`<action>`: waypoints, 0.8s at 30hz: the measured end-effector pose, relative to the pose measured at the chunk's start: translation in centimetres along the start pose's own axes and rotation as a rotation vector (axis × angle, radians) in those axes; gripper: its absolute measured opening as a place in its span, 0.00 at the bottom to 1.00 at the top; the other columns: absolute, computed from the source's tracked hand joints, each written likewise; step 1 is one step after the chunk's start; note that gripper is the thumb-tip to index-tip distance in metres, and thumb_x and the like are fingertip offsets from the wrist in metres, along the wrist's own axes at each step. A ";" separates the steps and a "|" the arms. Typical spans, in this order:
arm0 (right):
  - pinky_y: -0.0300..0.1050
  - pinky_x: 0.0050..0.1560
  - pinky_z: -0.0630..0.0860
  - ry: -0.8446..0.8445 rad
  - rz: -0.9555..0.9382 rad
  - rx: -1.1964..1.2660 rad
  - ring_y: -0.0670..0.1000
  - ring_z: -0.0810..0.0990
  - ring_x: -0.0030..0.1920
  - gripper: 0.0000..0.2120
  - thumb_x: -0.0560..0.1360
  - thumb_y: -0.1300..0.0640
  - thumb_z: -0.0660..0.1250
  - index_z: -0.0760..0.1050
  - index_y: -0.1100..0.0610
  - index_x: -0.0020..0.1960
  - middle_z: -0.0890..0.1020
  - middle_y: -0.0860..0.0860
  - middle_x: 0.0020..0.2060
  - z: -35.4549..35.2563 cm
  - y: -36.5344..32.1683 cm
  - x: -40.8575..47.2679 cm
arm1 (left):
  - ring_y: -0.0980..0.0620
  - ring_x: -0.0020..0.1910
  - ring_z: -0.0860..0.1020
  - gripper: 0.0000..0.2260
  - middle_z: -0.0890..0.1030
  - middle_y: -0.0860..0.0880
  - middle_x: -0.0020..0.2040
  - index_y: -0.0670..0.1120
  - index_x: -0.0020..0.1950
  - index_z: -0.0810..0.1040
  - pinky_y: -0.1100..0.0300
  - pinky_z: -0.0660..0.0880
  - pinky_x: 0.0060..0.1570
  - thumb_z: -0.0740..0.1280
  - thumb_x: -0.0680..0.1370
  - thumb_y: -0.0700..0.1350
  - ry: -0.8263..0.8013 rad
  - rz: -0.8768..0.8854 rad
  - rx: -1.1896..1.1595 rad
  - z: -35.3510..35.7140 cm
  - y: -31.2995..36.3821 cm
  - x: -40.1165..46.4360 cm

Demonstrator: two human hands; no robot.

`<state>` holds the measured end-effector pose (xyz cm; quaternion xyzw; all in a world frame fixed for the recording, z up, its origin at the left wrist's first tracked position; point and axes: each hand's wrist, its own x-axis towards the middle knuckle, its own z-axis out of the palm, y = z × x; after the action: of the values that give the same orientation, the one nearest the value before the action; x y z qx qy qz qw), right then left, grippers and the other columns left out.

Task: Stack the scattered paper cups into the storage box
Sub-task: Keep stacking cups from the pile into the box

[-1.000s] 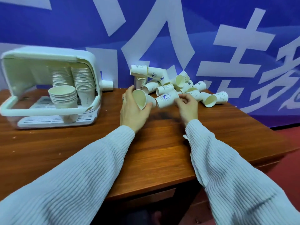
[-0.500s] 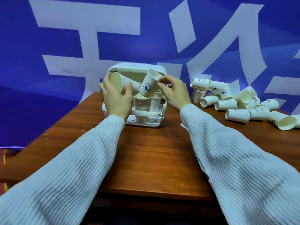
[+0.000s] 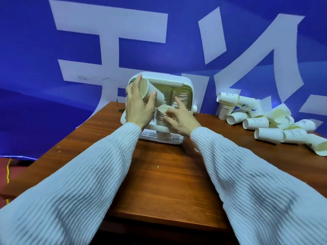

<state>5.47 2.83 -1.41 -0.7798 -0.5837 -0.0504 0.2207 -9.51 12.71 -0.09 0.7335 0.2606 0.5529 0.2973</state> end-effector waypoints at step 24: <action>0.53 0.72 0.73 0.237 0.232 0.726 0.51 0.74 0.71 0.36 0.79 0.63 0.70 0.58 0.46 0.81 0.75 0.50 0.69 -0.6 4.4 -3.2 | 0.45 0.76 0.67 0.24 0.76 0.47 0.70 0.48 0.72 0.74 0.43 0.64 0.74 0.64 0.78 0.57 -0.242 0.429 0.359 7.4 1.5 -2.7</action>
<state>8.65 -1.24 -3.21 -0.7005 -0.4423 0.0949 0.5519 -2.96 8.64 -2.34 0.8731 0.1558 0.4570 0.0681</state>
